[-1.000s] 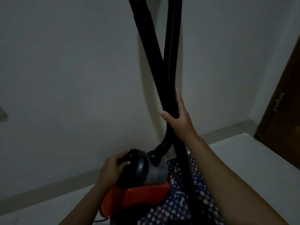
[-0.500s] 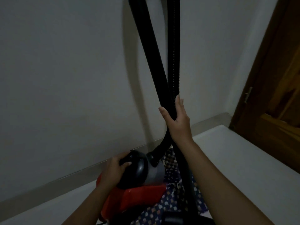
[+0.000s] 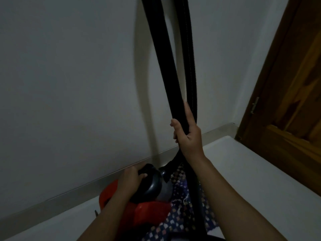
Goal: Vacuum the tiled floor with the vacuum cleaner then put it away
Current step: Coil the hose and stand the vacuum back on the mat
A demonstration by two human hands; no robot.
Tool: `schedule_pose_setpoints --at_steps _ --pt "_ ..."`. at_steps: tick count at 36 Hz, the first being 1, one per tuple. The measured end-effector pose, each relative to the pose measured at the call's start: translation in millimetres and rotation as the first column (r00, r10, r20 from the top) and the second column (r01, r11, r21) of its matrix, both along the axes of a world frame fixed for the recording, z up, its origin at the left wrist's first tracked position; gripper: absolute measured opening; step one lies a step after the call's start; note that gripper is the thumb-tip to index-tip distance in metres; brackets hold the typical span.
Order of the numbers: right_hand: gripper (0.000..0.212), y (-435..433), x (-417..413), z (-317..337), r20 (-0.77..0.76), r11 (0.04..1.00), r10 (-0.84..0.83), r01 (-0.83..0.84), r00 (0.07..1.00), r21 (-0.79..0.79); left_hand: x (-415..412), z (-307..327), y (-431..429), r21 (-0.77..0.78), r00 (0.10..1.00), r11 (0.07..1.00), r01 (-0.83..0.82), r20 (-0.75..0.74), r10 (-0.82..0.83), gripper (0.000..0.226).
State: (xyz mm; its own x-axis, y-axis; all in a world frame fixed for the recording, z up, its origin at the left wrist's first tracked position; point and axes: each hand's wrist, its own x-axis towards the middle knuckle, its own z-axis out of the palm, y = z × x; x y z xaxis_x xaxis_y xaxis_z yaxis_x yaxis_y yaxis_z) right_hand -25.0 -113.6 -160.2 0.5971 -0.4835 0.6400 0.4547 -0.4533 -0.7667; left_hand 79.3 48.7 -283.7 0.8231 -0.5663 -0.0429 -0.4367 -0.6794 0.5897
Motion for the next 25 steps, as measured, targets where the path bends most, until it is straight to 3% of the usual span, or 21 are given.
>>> schedule_pose_setpoints --at_steps 14,25 --pt "0.059 -24 15 51 0.096 0.994 -0.006 0.016 0.995 -0.105 1 -2 1 0.034 0.997 0.997 -0.069 -0.032 0.071 0.042" --pt "0.056 0 37 30 0.13 0.998 0.068 -0.069 0.989 0.003 9 -20 1 -0.037 0.998 0.998 -0.056 -0.044 0.055 0.047"
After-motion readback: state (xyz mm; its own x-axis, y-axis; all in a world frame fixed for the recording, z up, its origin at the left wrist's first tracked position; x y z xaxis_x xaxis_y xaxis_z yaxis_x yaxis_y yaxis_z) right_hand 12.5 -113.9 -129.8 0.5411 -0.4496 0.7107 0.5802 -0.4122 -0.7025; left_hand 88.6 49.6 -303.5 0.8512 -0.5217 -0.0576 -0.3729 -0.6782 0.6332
